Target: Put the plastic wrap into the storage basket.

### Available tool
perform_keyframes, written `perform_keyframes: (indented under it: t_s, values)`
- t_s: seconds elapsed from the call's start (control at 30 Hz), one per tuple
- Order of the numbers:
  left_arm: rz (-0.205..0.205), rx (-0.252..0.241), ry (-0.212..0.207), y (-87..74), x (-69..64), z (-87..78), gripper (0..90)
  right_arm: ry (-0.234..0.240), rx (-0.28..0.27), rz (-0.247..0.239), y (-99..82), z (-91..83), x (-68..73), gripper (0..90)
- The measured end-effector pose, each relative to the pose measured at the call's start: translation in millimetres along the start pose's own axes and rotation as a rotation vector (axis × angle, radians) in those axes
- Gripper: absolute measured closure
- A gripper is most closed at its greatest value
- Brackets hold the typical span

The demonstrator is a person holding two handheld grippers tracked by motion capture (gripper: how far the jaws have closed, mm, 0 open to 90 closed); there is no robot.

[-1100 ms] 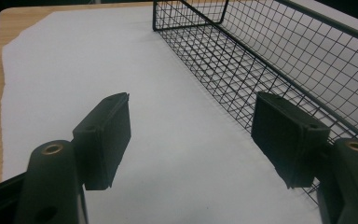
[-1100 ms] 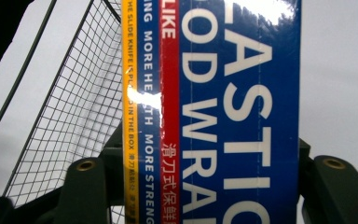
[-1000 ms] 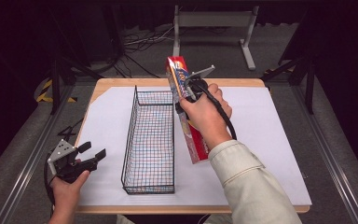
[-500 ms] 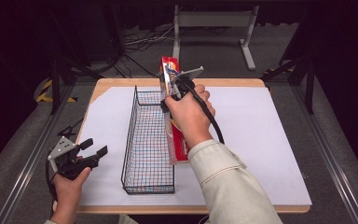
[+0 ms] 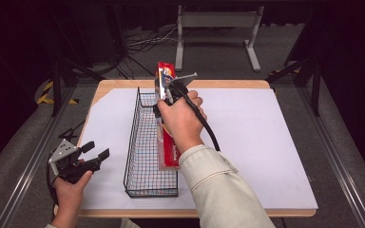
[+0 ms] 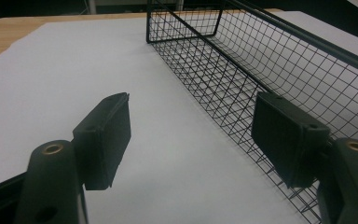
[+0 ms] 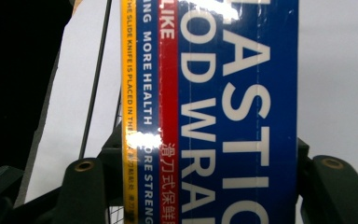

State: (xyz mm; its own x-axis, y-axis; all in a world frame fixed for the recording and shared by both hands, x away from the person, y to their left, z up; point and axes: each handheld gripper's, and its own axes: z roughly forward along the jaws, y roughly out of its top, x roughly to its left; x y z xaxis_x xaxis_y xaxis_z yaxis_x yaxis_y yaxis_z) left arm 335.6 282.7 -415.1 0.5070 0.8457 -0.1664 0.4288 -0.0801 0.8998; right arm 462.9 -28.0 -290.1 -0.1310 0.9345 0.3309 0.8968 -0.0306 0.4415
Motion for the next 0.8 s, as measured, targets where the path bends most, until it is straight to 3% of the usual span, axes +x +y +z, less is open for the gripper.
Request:
perform_keyframes:
  t_s: [0.07,0.17,0.3,0.43,0.8]
  values:
    - [-0.001,-0.001,0.000,-0.3,0.1,-0.3,28.9,0.000,0.002,0.012,-1.6,3.1,2.6,40.5]
    - [0.003,0.002,0.006,-0.5,-0.2,-0.9,28.8,-0.043,-0.014,0.014,-7.0,12.5,7.5,40.5]
    - [0.025,0.004,0.022,-0.2,-2.3,-2.8,28.8,-0.039,-0.002,0.013,-12.7,24.7,11.6,40.5]
    - [0.021,0.005,0.023,-0.4,-1.7,-3.4,28.9,-0.050,0.010,0.017,-16.6,34.9,15.3,40.3]
    - [0.020,0.007,0.029,-0.6,-2.1,-2.5,29.0,-0.104,0.072,0.039,-24.7,56.5,10.7,40.2]
